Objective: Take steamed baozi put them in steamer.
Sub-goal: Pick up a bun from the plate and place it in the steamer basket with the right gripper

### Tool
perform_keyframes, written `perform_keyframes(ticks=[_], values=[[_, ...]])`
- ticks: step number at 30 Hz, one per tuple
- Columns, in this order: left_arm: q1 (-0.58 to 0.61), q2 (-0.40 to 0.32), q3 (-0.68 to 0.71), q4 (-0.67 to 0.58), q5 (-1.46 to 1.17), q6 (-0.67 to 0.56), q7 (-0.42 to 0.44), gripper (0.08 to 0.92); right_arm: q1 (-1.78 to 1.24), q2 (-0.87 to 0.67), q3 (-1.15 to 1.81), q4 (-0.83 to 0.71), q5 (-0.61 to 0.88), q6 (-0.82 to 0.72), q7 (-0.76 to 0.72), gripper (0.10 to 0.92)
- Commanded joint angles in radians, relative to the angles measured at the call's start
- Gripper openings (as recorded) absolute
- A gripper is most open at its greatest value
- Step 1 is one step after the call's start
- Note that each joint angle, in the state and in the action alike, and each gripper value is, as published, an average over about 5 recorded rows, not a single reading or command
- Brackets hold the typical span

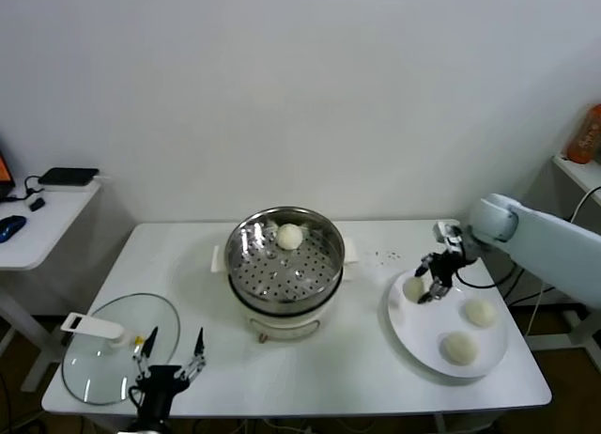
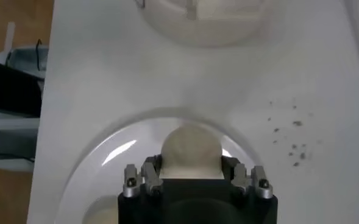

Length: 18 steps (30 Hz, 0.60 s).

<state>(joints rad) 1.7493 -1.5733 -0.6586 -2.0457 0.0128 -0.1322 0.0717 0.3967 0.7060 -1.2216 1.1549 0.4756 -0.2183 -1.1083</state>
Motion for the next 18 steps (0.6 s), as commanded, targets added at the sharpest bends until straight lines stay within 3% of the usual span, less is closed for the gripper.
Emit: perform_keyframes(ticks=[1,7,18], values=[[-0.005,0.004,0.004,0.003,0.006,0.005,0.001,0.823,0.358,0.075,-0.188,0.004,0.317,-0.011,0.004,0.645],[-0.017,0.005,0.001,0.006,0.008,0.021,-0.001,0.823,0.423,0.207,-0.215,-0.034,0.428,-0.026,0.020,0.645],[-0.039,0.009,-0.003,-0.004,0.024,0.038,-0.001,0.823,0.327,0.506,-0.192,-0.162,0.435,-0.044,0.035,0.645]])
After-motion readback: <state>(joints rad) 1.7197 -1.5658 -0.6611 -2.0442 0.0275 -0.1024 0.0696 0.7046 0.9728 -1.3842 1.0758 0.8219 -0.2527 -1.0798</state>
